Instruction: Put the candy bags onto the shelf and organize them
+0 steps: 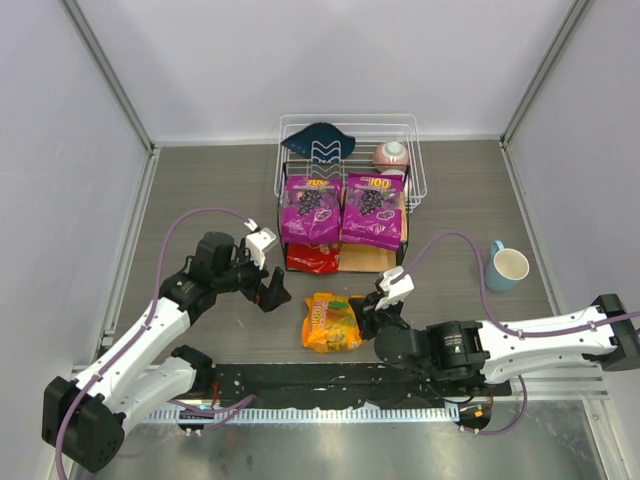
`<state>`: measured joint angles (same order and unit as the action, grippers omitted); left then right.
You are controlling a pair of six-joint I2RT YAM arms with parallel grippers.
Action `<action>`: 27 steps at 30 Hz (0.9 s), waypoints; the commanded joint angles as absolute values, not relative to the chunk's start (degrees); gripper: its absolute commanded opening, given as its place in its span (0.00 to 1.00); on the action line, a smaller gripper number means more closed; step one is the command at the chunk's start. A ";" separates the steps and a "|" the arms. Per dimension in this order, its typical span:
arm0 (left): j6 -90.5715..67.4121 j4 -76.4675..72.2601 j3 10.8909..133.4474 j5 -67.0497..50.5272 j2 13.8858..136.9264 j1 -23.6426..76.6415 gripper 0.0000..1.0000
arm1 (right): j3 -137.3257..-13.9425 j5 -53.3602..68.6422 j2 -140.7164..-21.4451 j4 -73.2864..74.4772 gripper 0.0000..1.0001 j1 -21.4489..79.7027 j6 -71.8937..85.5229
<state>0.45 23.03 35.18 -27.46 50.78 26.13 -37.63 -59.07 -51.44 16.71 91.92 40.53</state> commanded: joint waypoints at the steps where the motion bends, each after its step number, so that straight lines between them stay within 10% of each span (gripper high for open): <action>1: 1.23 22.32 35.95 -27.51 50.98 26.01 1.00 | -33.94 -60.39 -50.27 5.91 0.01 91.33 31.48; 27: 1.84 22.50 35.77 -27.51 51.42 26.01 1.00 | -13.98 -39.62 -69.78 -28.03 0.01 84.72 39.63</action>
<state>0.71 23.05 35.18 -27.44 51.40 26.13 -17.72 -37.32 -67.42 -21.82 81.78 34.74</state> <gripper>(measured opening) 0.996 0.014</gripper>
